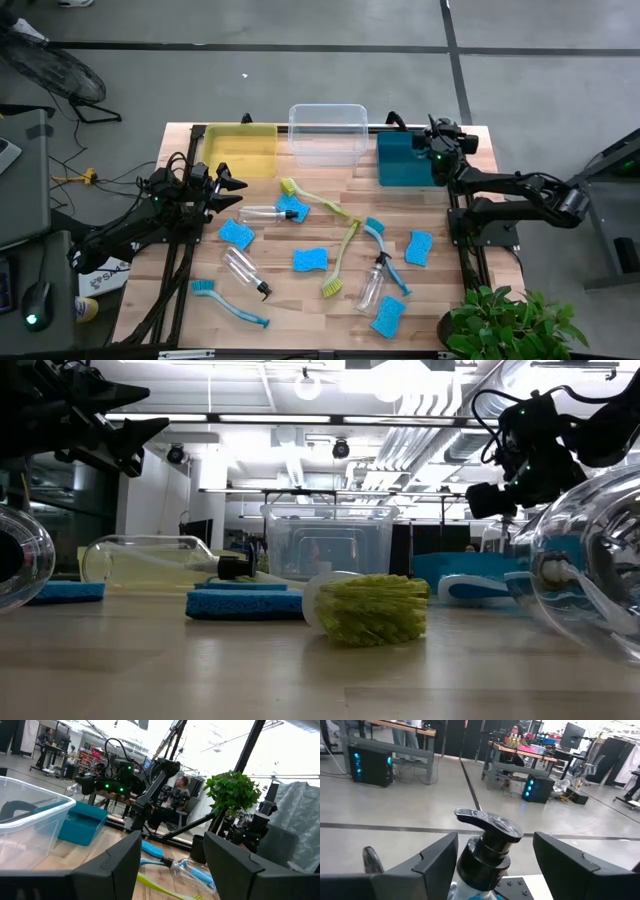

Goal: Pick & Place Kitchen Sink Supplies
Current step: Put the transparent spray bottle into the blue bin

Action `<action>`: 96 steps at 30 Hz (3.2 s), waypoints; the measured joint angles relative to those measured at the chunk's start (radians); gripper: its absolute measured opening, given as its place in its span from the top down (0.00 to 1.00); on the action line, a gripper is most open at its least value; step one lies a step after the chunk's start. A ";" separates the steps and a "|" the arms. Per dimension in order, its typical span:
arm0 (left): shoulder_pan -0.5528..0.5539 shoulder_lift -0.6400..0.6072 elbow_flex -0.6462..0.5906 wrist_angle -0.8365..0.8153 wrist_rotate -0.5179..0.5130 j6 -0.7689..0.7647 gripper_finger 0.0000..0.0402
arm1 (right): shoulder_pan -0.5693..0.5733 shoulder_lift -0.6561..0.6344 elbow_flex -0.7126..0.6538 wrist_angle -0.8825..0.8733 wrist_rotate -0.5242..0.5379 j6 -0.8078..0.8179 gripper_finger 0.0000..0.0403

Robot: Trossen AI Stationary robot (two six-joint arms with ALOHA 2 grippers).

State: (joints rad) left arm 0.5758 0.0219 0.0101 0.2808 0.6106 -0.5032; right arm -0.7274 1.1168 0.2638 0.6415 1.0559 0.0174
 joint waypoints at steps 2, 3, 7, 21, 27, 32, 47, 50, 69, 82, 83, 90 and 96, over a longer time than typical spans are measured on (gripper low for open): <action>0.000 0.000 0.000 0.000 0.000 0.000 0.48 | 0.012 0.000 0.003 0.001 -0.017 0.000 0.37; 0.000 0.000 0.000 0.000 0.000 0.000 0.48 | 0.017 0.000 0.006 0.001 -0.019 0.000 0.37; 0.000 0.000 0.000 0.000 0.000 0.000 0.48 | 0.034 0.000 0.025 -0.009 -0.015 -0.025 0.37; 0.000 0.000 0.000 0.000 0.000 0.000 0.48 | 0.079 0.000 0.037 -0.009 0.054 -0.063 0.37; 0.000 0.000 0.000 0.000 0.000 0.000 0.48 | 0.089 0.000 0.037 -0.012 0.020 -0.070 0.37; 0.000 0.000 0.000 0.000 0.000 0.000 0.48 | 0.089 0.000 0.037 -0.031 -0.016 -0.070 0.37; 0.000 0.000 0.000 0.000 0.000 0.000 0.48 | 0.059 0.000 0.038 -0.143 -0.047 0.116 0.37; 0.000 0.000 0.000 0.000 0.000 0.000 0.48 | 0.053 0.000 0.038 -0.147 -0.041 0.140 0.37; 0.000 0.000 0.000 0.000 0.000 0.000 0.48 | 0.062 0.000 0.037 -0.150 -0.026 0.212 0.37; 0.000 0.000 0.000 0.000 0.000 0.000 0.48 | 0.202 -0.073 0.036 -0.215 0.113 0.211 0.37; 0.000 0.000 0.000 0.000 0.000 0.000 0.48 | 0.216 -0.087 0.036 -0.222 0.124 0.210 0.37; 0.000 0.000 0.000 0.000 0.000 0.000 0.48 | 0.339 -0.173 0.036 -0.274 0.170 0.211 0.37; 0.000 0.000 0.000 0.000 0.000 0.000 0.48 | 0.476 -0.229 0.036 -0.280 0.118 0.197 0.37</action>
State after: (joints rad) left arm 0.5755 0.0219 0.0098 0.2807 0.6106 -0.5031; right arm -0.2518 0.8874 0.3000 0.3611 1.1742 0.2143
